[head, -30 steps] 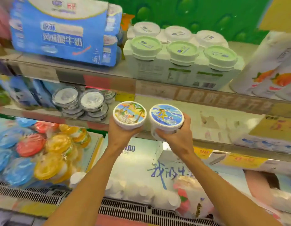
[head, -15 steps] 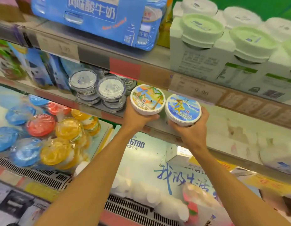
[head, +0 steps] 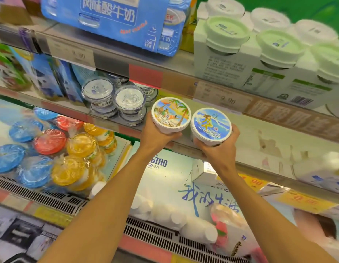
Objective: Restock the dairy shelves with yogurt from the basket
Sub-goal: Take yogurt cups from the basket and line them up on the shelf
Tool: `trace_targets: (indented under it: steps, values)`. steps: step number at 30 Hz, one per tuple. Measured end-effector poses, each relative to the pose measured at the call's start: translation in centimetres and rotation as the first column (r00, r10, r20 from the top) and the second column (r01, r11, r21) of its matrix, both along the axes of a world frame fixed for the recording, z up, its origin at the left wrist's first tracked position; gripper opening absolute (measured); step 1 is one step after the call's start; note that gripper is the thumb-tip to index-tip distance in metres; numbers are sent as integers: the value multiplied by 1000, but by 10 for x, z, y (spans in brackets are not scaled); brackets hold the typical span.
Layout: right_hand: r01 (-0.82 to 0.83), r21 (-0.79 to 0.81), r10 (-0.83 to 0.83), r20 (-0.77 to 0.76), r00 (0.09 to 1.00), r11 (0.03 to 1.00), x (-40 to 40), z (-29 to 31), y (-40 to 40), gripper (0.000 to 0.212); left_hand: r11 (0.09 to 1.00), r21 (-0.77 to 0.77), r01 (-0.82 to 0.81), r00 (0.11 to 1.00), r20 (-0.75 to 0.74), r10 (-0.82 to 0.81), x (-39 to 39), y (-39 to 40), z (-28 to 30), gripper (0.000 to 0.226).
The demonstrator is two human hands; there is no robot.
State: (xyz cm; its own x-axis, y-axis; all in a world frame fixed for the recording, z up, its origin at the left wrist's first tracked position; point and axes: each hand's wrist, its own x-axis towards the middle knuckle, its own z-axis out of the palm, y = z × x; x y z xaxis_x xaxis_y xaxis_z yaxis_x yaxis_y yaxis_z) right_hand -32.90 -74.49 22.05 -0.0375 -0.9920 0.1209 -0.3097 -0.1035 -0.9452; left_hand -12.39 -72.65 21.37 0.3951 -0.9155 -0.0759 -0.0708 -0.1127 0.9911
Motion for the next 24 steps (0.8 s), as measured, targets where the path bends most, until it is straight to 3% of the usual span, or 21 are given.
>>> trace_targets:
  steps: [7,11,15,19,24]
  values:
    - [-53,83,58,-60,997,995,-8,13,7,104,995,94,16,997,79,-23,2,24,13,104]
    - [18,94,-4,-141,990,995,-9,36,30,96,988,155,-24,986,166,-2,6,53,37,89]
    - [84,-6,-81,-328,941,996,5,60,73,68,990,141,-28,944,331,-20,20,98,64,57]
    - [-150,40,153,-423,893,988,40,78,125,54,981,182,-67,898,439,-21,41,163,80,45]
    - [-393,179,431,-400,809,902,102,81,198,43,938,275,-210,946,299,124,84,281,70,35]
